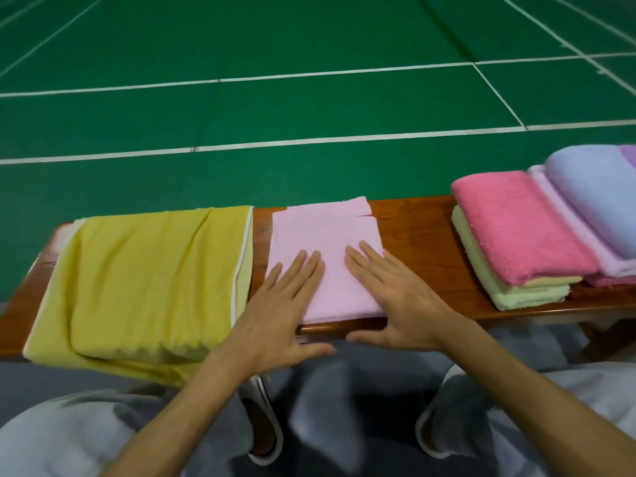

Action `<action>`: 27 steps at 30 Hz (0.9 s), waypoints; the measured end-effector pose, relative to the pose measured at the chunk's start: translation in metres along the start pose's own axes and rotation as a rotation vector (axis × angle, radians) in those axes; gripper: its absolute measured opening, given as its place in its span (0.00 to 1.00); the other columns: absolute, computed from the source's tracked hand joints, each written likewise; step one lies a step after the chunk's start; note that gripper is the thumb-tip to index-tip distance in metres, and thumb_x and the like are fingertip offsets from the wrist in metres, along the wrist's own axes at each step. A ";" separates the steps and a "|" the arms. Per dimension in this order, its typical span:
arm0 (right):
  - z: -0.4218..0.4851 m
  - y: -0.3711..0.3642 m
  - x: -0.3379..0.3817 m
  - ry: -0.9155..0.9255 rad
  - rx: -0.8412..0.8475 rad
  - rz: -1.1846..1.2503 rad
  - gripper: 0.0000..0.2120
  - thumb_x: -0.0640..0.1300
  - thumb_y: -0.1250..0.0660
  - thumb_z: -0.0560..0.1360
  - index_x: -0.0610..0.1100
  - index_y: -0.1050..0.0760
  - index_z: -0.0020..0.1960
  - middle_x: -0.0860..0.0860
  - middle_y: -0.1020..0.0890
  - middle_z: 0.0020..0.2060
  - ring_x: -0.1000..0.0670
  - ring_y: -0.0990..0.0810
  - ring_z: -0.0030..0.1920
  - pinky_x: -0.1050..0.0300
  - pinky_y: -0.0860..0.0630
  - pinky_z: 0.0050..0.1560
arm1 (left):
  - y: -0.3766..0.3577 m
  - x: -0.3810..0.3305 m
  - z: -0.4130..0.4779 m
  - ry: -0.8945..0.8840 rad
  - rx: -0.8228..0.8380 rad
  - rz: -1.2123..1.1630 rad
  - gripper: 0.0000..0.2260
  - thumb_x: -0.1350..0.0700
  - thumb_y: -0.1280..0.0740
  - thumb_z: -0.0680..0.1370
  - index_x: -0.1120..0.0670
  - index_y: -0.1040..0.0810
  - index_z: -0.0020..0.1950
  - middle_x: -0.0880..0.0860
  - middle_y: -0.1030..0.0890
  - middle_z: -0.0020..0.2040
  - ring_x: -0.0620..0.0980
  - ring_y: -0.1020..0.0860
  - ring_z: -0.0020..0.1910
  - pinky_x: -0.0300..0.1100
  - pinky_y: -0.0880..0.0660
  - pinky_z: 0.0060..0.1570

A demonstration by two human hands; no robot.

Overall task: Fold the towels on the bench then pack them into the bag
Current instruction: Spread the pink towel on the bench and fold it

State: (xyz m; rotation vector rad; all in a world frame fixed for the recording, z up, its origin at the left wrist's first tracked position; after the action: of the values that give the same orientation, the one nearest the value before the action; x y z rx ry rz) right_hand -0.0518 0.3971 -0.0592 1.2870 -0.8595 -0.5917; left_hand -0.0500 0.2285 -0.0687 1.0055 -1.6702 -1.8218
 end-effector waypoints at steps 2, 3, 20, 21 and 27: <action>-0.010 -0.008 0.002 0.018 -0.005 -0.055 0.53 0.71 0.32 0.72 0.44 0.51 0.84 0.48 0.52 0.83 0.48 0.58 0.83 0.46 0.54 0.82 | -0.007 0.001 -0.006 -0.010 -0.014 0.031 0.52 0.33 0.30 0.73 0.54 0.55 0.85 0.51 0.55 0.85 0.50 0.58 0.83 0.53 0.50 0.81; -0.014 -0.008 0.001 0.017 -0.028 -0.047 0.51 0.66 0.27 0.71 0.44 0.46 0.83 0.47 0.47 0.83 0.46 0.53 0.83 0.44 0.49 0.81 | -0.006 0.001 -0.008 -0.013 -0.030 0.013 0.50 0.39 0.26 0.72 0.55 0.50 0.85 0.52 0.50 0.85 0.51 0.53 0.84 0.54 0.44 0.80; 0.016 0.045 -0.066 -0.466 -0.269 0.925 0.05 0.41 0.31 0.77 0.42 0.18 0.50 0.48 0.14 0.44 0.53 0.17 0.43 0.49 0.20 0.45 | 0.046 0.065 0.029 0.566 -0.261 -0.976 0.22 0.45 0.26 0.78 0.67 0.18 0.46 0.63 0.16 0.42 0.54 0.20 0.36 0.50 0.27 0.36; 0.021 0.039 -0.074 -0.534 -0.284 0.957 0.06 0.41 0.31 0.79 0.41 0.17 0.52 0.48 0.13 0.46 0.51 0.15 0.45 0.47 0.18 0.49 | 0.042 0.071 0.032 0.648 -0.291 -1.023 0.20 0.47 0.26 0.78 0.66 0.17 0.47 0.63 0.15 0.44 0.55 0.18 0.39 0.51 0.25 0.38; 0.036 0.029 -0.089 -0.737 -0.444 0.738 0.14 0.54 0.26 0.76 0.44 0.17 0.41 0.50 0.16 0.38 0.49 0.18 0.41 0.52 0.24 0.38 | 0.021 0.083 0.029 0.992 -0.373 -1.139 0.16 0.53 0.29 0.81 0.57 0.25 0.35 0.54 0.19 0.38 0.52 0.21 0.40 0.43 0.28 0.37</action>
State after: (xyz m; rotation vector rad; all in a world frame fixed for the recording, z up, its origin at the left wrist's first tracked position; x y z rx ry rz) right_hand -0.1344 0.4524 -0.0483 0.2620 -1.5979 -0.6043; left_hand -0.1268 0.1814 -0.0653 2.3747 -0.0820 -1.5188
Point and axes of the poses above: each hand's wrist, its own z-axis towards the middle knuckle, its own y-axis out of the back of the hand, x = y × z, the point moved 8 cm from there along z, towards the middle knuckle
